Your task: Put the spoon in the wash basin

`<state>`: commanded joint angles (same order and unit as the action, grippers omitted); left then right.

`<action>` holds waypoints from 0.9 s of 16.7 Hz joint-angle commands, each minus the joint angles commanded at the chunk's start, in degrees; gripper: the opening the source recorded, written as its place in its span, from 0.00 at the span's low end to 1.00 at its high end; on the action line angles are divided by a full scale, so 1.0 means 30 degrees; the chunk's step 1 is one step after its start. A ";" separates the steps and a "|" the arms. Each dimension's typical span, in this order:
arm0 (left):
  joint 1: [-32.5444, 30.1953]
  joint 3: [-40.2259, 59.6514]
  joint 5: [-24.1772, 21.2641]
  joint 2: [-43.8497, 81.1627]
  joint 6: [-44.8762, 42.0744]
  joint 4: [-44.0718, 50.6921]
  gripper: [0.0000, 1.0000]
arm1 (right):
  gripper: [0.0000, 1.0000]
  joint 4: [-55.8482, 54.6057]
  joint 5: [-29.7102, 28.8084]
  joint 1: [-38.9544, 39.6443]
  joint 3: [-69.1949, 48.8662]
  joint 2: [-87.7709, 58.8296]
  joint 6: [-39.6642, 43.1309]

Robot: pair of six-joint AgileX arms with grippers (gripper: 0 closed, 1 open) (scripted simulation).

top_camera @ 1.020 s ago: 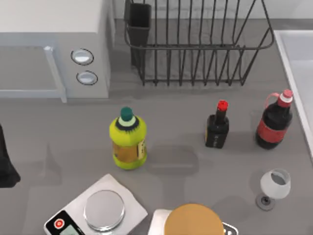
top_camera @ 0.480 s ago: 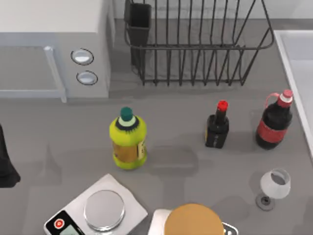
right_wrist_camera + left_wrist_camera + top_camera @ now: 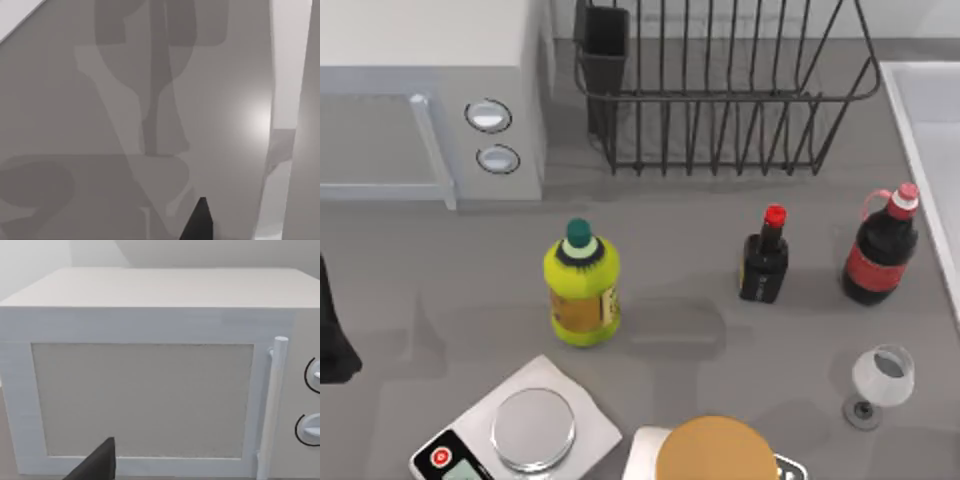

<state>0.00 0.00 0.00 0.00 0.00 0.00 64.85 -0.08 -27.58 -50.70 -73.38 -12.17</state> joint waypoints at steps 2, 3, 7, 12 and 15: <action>0.0000 0.0000 0.0000 0.0000 0.0000 0.0000 1.00 | 0.00 0.0000 0.0000 0.0000 0.0000 0.0000 0.0000; 0.0000 0.0000 0.0000 0.0000 0.0000 0.0000 1.00 | 0.00 -0.0054 0.0012 0.0025 0.0059 -0.0079 -0.0032; 0.0000 0.0000 0.0000 0.0000 0.0000 0.0000 1.00 | 0.00 0.0408 -0.0050 0.0203 -0.1142 -0.1170 -0.0379; 0.0000 0.0000 0.0000 0.0000 0.0000 0.0000 1.00 | 0.00 0.2519 -0.0365 0.1259 -0.7191 -0.6205 -0.1677; 0.0000 0.0000 0.0000 0.0000 0.0000 0.0000 1.00 | 0.00 0.4318 -0.0620 0.2227 -1.2867 -1.0410 -0.2712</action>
<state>0.00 0.00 0.00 0.00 0.00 0.00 77.80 -1.94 -20.90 -89.30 -104.61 -20.31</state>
